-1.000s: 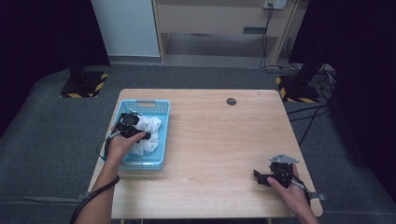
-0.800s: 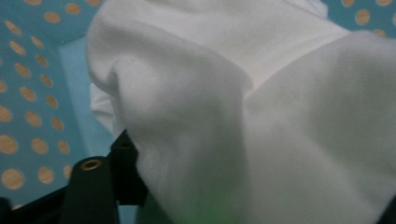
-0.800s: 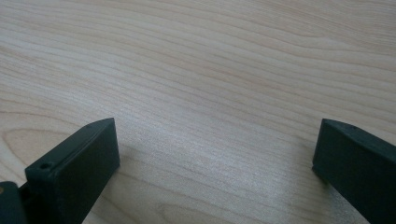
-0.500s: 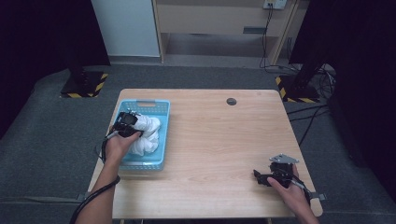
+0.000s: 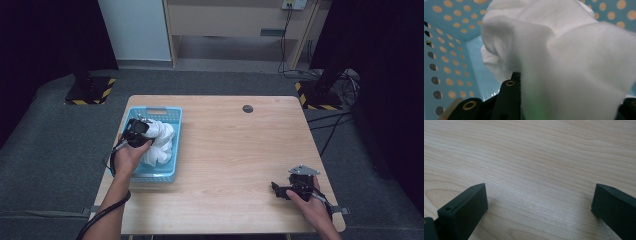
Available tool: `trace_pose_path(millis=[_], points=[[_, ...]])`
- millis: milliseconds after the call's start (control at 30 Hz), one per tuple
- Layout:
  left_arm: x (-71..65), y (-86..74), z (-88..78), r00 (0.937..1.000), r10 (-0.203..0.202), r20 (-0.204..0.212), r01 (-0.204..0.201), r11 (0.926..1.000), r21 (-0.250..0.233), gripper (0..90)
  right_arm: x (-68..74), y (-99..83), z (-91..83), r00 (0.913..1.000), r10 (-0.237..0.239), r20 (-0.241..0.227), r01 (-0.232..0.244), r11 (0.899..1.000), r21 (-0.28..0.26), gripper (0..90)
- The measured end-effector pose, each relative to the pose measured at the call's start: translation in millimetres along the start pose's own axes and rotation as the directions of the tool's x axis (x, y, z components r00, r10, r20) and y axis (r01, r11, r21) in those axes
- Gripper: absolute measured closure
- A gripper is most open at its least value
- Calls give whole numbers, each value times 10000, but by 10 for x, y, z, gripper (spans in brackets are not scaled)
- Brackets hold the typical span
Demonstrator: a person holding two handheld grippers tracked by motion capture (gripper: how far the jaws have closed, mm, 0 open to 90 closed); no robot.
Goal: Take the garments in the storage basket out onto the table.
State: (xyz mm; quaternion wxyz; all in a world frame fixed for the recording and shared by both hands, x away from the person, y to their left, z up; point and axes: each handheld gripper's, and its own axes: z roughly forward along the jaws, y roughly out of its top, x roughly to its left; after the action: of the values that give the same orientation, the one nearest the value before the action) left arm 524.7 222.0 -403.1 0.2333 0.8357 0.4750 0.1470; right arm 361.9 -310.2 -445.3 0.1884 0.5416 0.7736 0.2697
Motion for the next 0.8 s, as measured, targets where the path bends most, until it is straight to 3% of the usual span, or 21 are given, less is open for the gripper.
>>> trace_pose_path(millis=[367, 800], points=[[-13, 14, -218, 10000, -32, 37, 35, 9965, -840, 684, 0, 0, 0, 10000, 1, 4, -1, 10000, 0, 3], [-12, -29, -471, 9995, -232, 231, 273, 9804, -1953, 684, 1, 1, 1, 10000, 3, 5, -3, 10000, 1, 3]])
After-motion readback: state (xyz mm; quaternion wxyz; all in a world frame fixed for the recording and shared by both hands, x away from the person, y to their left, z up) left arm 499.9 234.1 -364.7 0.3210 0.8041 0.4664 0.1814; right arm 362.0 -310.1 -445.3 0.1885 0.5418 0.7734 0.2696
